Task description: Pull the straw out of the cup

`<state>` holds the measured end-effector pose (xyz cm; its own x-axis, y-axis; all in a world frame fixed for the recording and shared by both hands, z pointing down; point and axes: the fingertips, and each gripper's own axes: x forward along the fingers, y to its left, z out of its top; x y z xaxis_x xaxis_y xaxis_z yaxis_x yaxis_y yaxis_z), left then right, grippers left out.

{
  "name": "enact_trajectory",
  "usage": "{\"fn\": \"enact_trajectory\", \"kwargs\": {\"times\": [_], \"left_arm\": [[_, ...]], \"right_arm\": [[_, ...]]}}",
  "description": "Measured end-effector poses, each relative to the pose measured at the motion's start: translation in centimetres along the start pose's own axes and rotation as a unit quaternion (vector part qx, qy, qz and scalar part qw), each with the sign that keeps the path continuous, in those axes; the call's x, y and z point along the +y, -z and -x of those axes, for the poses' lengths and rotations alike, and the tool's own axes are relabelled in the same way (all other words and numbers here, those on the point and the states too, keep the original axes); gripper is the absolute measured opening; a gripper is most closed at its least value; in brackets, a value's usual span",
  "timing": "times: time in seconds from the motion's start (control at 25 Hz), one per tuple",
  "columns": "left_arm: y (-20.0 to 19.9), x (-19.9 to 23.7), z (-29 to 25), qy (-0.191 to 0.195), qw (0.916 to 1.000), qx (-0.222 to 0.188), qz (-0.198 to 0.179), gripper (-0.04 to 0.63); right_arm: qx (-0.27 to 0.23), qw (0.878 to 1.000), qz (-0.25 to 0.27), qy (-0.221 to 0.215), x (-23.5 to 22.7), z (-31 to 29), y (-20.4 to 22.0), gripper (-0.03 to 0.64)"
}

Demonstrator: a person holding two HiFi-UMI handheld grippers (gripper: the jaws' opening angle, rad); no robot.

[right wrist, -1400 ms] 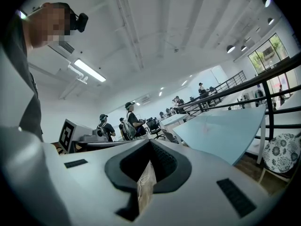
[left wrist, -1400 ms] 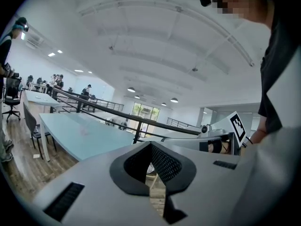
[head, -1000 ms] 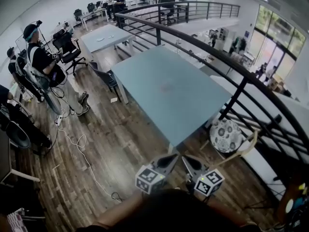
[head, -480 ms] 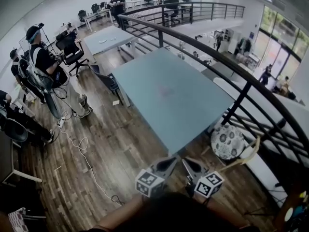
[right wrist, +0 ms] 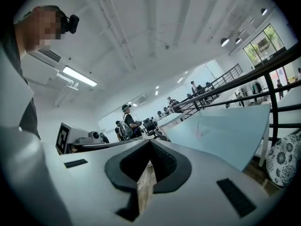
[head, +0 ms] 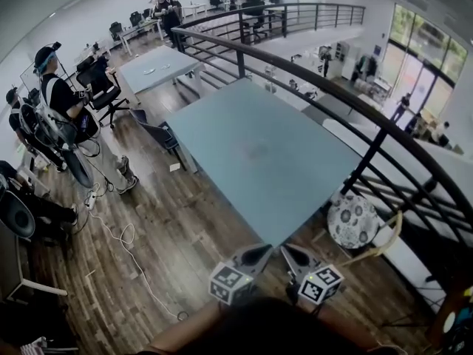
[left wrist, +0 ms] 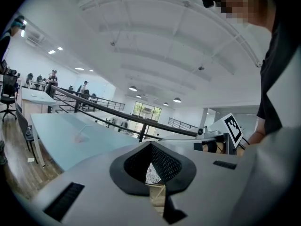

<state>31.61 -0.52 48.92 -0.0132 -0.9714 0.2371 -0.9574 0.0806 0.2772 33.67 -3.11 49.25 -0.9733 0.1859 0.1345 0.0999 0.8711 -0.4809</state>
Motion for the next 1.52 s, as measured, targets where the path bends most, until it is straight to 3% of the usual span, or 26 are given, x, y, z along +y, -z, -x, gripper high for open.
{"fn": "enact_trajectory", "kwargs": {"times": [0.36,0.72,1.12,1.52], "left_arm": [[-2.9,7.9,3.7,0.024,0.9996,0.000,-0.012,0.011],[-3.3,14.0,7.9,0.038,0.9992,0.006,-0.012,0.011],[-2.6,18.4,10.0,0.027,0.9995,0.009,0.010,0.011],[-3.8,22.2,8.0,0.005,0.9998,0.010,0.018,0.011]], "right_arm": [[-0.005,1.000,0.005,0.018,3.0,-8.6,-0.3,0.011],[-0.016,0.999,-0.001,0.034,5.8,-15.2,0.6,0.011],[0.000,0.999,0.012,0.031,7.6,-19.7,1.4,0.011],[0.010,1.000,0.026,0.008,5.2,-23.6,-0.2,0.011]]}}
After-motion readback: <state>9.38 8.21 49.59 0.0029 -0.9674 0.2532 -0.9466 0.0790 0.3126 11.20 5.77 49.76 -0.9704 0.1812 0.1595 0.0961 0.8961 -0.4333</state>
